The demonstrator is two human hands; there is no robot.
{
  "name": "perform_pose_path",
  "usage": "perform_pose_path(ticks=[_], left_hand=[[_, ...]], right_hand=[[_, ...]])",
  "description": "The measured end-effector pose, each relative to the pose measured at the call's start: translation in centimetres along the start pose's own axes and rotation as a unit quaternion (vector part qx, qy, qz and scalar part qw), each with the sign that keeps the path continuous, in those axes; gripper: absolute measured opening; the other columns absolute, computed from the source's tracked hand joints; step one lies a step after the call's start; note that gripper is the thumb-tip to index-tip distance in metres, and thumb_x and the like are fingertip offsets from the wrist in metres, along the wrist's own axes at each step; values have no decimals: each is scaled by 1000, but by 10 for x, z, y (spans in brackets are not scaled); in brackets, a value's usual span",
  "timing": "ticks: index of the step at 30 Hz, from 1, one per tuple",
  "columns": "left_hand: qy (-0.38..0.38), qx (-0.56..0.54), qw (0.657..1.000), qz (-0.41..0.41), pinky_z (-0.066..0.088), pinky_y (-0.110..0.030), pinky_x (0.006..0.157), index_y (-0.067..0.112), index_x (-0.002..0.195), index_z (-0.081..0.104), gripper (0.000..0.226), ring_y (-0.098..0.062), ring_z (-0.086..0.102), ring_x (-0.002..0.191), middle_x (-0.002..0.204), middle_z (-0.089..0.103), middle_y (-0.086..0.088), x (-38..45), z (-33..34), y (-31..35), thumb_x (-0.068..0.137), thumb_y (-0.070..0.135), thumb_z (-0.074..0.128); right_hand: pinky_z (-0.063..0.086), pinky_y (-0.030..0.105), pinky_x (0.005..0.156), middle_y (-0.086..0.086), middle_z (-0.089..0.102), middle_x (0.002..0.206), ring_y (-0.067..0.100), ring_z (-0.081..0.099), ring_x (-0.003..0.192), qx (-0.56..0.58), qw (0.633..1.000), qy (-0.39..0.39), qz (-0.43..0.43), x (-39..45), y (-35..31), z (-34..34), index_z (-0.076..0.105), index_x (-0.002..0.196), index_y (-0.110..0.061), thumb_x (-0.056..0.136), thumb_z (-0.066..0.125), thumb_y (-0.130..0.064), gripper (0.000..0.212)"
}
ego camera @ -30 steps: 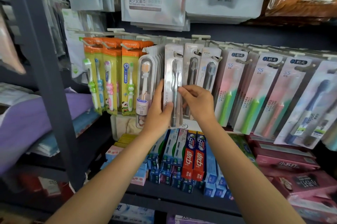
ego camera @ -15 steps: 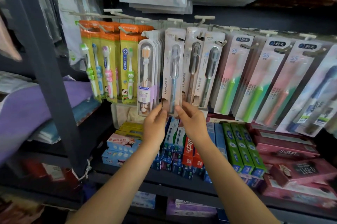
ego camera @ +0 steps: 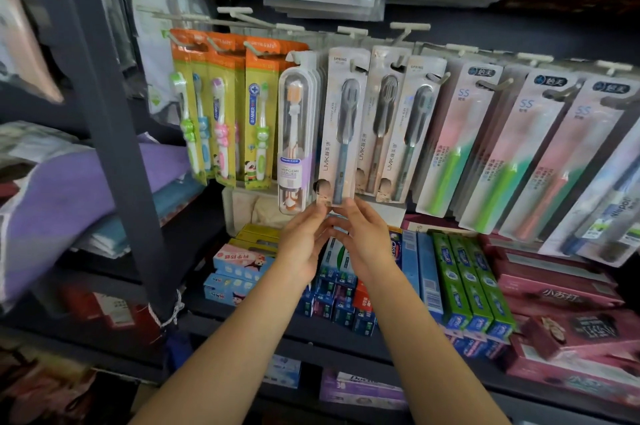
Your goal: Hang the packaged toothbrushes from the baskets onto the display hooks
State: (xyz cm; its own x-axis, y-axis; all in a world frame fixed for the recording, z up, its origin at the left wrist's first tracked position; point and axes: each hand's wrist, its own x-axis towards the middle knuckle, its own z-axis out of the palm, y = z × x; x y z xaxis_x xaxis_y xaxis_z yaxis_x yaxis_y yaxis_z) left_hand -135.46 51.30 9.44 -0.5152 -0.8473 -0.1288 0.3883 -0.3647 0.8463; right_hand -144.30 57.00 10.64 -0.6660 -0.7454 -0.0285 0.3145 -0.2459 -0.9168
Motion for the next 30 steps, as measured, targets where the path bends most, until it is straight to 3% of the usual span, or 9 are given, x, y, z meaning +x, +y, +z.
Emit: perform_pose_path(ticks=[4,7,10,13,15,20,25,27,30], left_hand=[[6,0,1000,-18,50,-32,99,5,134,57,34,-25,65,116,124,69,-14,-14,-30,-2,101,11,57],[29,-68,997,-11,45,-35,105,6,125,60,26,-23,64,116,125,67,-13,-21,-53,14,103,16,53],[33,-22,998,47,41,-31,105,20,118,63,19,-17,58,122,119,68,2,-22,-55,31,104,19,50],[19,125,988,94,35,-38,115,43,124,63,29,-9,50,131,136,60,13,-25,-45,39,97,39,54],[5,184,977,105,35,-38,115,50,134,56,35,-7,48,133,142,55,17,-26,-38,42,100,46,50],[12,212,970,116,35,-27,101,39,145,47,37,-6,48,124,134,53,15,-27,-30,51,108,39,41],[-4,216,969,121,35,-24,96,38,145,45,38,-1,48,113,123,52,19,-27,-27,52,108,37,41],[-5,225,967,119,40,-21,88,42,137,50,31,1,54,110,116,58,23,-26,-30,51,108,36,43],[12,217,972,94,43,-30,101,33,144,51,39,-8,55,123,132,60,13,-25,-47,53,105,38,48]], right_hand=[[59,32,70,14,68,94,21,67,76,56,997,34,50,-20,10,-6,60,116,-2,103,58,-17,20],[59,30,75,13,69,97,23,69,87,70,993,-13,93,-38,19,9,64,104,-5,103,57,-19,16],[52,35,102,10,71,119,21,66,112,59,995,-51,68,-41,21,37,62,125,-7,103,56,-25,29],[40,36,116,3,55,146,18,53,133,42,997,-52,48,-37,21,60,37,154,-17,103,57,-31,56],[39,35,115,2,50,151,18,50,136,39,996,-61,45,-29,23,67,26,159,-23,102,56,-37,65],[47,40,110,1,67,133,18,63,124,53,994,-84,48,-15,27,72,40,154,-25,103,55,-37,54],[53,33,94,3,70,129,20,64,122,53,995,-74,38,-18,23,70,44,151,-21,105,52,-35,49],[53,31,89,5,69,129,22,63,123,57,996,-61,42,-21,21,71,46,149,-18,105,52,-36,48],[53,35,96,12,71,119,27,64,117,71,993,-51,82,-34,25,71,61,128,-12,105,51,-37,36]])
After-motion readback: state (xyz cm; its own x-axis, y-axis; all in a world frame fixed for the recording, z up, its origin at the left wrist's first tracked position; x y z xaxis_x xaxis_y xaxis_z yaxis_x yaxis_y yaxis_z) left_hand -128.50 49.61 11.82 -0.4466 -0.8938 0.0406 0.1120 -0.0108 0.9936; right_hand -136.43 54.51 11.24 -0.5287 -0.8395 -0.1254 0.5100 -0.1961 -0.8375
